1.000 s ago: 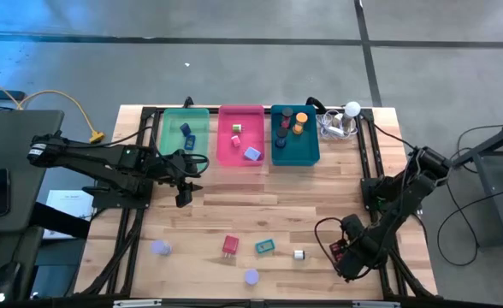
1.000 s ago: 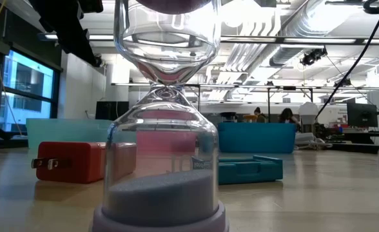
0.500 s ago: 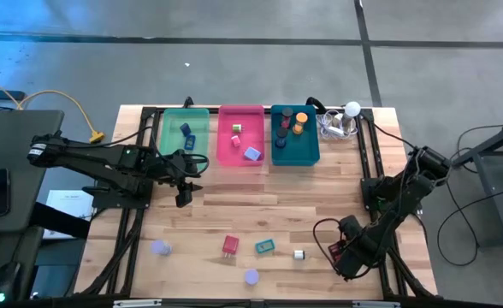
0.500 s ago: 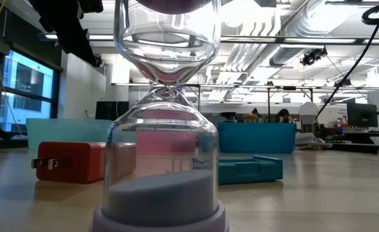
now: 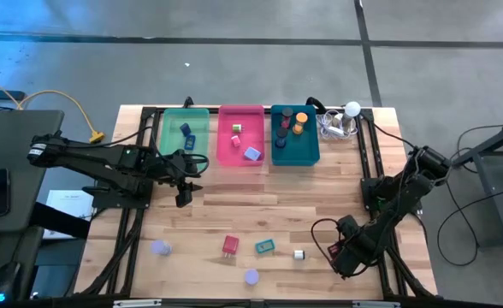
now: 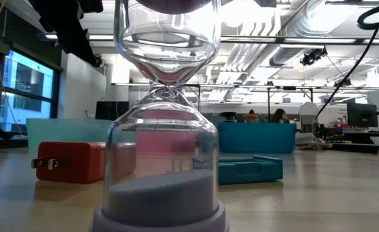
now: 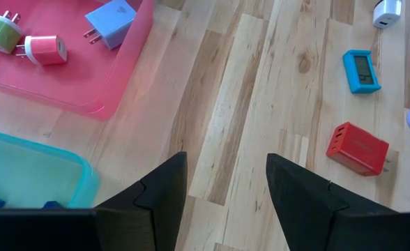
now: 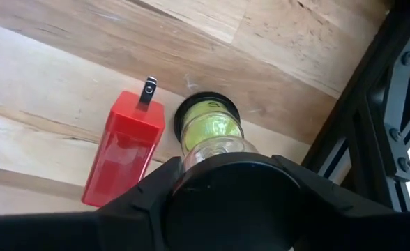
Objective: Pick & Place Office items
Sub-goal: Put the green hourglass into the blue bin, then put the right red charger adapter into the red bin
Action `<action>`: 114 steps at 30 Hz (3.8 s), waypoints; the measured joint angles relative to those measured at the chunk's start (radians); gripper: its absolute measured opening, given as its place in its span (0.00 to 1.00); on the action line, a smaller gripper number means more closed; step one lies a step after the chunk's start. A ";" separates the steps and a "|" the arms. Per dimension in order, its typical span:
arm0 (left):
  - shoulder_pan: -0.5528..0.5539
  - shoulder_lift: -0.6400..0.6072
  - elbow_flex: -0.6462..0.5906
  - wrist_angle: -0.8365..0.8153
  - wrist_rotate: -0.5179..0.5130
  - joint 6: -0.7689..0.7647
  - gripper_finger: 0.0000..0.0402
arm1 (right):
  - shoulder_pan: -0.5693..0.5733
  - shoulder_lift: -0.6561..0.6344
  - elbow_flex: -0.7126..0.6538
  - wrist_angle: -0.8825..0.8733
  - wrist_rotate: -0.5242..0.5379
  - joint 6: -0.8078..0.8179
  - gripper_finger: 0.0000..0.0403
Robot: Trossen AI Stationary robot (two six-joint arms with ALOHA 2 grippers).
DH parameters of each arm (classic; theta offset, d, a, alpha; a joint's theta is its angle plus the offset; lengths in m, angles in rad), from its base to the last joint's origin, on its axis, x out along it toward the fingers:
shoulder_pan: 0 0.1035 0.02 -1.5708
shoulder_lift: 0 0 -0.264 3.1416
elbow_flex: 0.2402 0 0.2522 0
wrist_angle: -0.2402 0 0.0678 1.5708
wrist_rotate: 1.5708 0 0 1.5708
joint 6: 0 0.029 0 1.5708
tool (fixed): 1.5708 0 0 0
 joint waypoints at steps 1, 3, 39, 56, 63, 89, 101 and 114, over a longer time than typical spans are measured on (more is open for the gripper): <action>0.000 0.000 0.000 0.000 0.000 0.000 0.48 | -0.007 0.000 0.000 -0.001 -0.001 -0.013 0.47; 0.000 0.000 0.000 0.000 0.000 0.000 0.48 | -0.022 -0.001 0.008 -0.014 0.001 -0.042 0.47; 0.000 0.000 0.000 0.000 0.000 -0.004 0.48 | -0.587 -0.041 0.371 -0.303 0.465 -0.922 0.48; 0.000 0.000 0.000 0.000 0.000 -0.004 0.48 | -1.186 -0.034 0.452 -0.074 0.382 -1.526 0.48; 0.000 0.000 0.000 0.000 0.000 -0.004 0.48 | -1.260 -0.032 0.442 0.003 0.336 -1.600 0.48; -0.043 0.000 0.000 0.000 0.032 -0.027 0.48 | -1.303 0.218 0.441 -0.010 0.346 -1.608 0.47; -0.053 0.000 0.000 0.000 0.031 -0.027 0.48 | -1.336 0.249 0.441 0.075 0.344 -1.608 0.49; -0.053 0.000 0.000 0.000 0.029 -0.027 0.48 | -1.335 0.248 0.441 0.085 0.348 -1.628 0.72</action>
